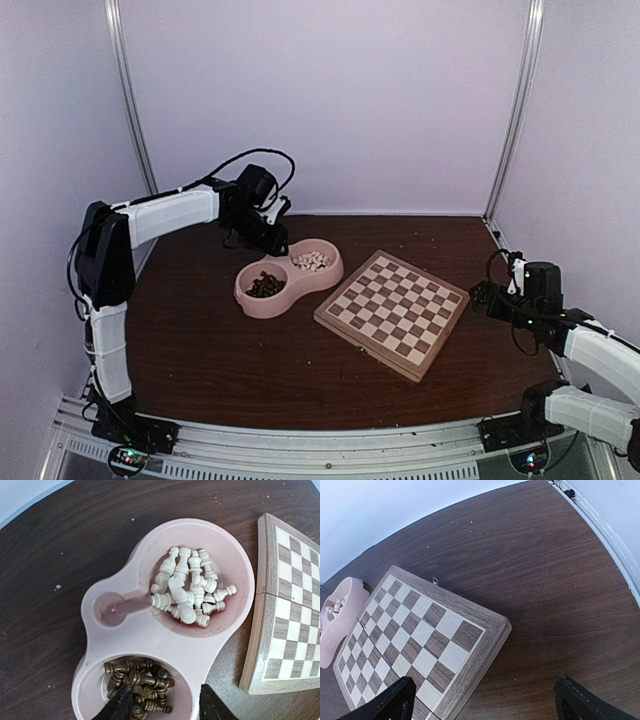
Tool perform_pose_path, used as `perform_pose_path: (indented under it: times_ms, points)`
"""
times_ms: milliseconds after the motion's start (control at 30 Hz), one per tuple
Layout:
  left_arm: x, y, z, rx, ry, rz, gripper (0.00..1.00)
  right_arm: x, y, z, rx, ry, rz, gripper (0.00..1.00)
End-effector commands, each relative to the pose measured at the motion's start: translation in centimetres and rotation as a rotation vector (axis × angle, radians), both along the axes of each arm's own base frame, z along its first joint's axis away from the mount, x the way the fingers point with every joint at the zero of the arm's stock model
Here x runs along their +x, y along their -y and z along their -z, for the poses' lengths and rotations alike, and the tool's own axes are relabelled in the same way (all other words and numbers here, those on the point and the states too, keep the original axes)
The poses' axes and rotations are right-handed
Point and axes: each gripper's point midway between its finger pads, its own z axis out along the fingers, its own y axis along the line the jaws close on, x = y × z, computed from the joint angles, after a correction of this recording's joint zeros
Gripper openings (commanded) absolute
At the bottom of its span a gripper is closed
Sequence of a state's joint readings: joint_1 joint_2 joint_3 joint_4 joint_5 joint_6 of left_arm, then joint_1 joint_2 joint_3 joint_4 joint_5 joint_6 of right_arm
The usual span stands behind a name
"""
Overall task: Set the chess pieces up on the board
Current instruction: Pick up the chess pile from the storage box.
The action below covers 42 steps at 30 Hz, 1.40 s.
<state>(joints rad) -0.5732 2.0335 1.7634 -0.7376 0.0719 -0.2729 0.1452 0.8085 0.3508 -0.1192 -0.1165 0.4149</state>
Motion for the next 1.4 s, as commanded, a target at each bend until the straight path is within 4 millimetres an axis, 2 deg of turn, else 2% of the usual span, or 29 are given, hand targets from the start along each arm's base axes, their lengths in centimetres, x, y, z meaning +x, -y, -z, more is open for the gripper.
perform_pose_path:
  times_ms: [0, 133, 333, 800, 1067, 1300, 1367]
  points:
    - [1.1, 1.2, 0.0, -0.025, -0.005, 0.031, 0.45, 0.2, -0.2, -0.5, 0.004, 0.018, -0.011, 1.0]
    - [2.2, 1.8, 0.9, -0.021, -0.009, 0.02, 0.45, 0.2, -0.2, -0.5, 0.003, 0.019, -0.009, 1.0]
    - [3.1, 2.9, 2.3, -0.023, -0.019, 0.031, 0.37, 0.2, -0.1, -0.5, 0.003, 0.02, -0.007, 1.0]
    - [4.2, 4.3, 5.6, 0.003, -0.042, 0.039, 0.37, 0.2, -0.1, -0.4, 0.001, 0.017, -0.008, 1.0]
    - [4.7, 5.0, 6.0, 0.001, -0.035, 0.046, 0.35, 0.3, -0.1, -0.5, 0.0, 0.017, -0.007, 1.0]
    - [4.2, 5.8, 6.0, -0.019, -0.046, 0.073, 0.34, 0.3, -0.1, -0.3, -0.002, 0.011, -0.007, 1.0]
    - [4.0, 6.1, 5.7, -0.029, -0.047, 0.08, 0.3, 0.4, -0.1, -0.3, -0.002, 0.011, -0.008, 1.0]
